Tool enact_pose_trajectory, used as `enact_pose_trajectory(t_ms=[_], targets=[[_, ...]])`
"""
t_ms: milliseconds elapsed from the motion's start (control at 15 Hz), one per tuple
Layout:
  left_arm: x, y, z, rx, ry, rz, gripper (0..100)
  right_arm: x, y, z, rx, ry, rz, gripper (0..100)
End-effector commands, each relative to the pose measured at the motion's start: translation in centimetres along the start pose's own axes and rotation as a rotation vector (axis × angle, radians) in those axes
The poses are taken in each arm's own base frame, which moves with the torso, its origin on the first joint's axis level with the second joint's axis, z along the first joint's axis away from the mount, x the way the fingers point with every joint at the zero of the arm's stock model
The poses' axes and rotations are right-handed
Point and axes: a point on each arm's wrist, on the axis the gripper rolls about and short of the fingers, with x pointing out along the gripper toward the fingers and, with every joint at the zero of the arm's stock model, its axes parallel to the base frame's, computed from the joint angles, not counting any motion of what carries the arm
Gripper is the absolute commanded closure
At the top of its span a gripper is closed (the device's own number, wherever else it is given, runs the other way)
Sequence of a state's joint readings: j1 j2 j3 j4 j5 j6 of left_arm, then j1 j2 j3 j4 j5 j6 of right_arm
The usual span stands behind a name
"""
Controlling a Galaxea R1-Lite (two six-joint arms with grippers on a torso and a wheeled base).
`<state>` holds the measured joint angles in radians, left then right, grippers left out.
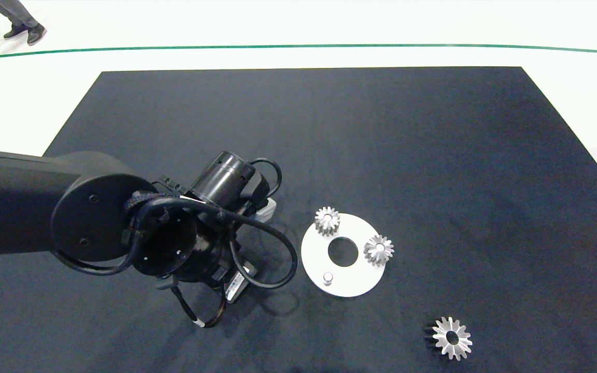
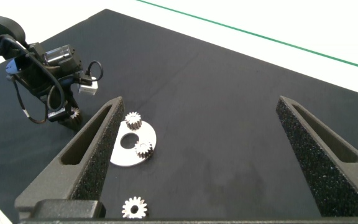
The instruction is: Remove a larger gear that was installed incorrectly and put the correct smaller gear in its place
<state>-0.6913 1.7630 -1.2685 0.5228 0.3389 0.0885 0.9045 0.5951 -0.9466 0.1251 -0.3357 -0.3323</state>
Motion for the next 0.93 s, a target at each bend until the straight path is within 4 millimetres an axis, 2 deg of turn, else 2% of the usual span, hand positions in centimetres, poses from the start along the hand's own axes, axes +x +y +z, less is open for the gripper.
enact_pose_trajectory(t_ms=[67,933], targets=[[0.18,0.02,-0.07,0.001,0.010,0.004,34,0.06,0.04,-0.05,-0.003,0.004,0.000,0],[0.94,-0.18,-0.37,0.011,0.043,0.042,59,0.06,0.08,-0.14,-0.005,0.003,0.008,0]])
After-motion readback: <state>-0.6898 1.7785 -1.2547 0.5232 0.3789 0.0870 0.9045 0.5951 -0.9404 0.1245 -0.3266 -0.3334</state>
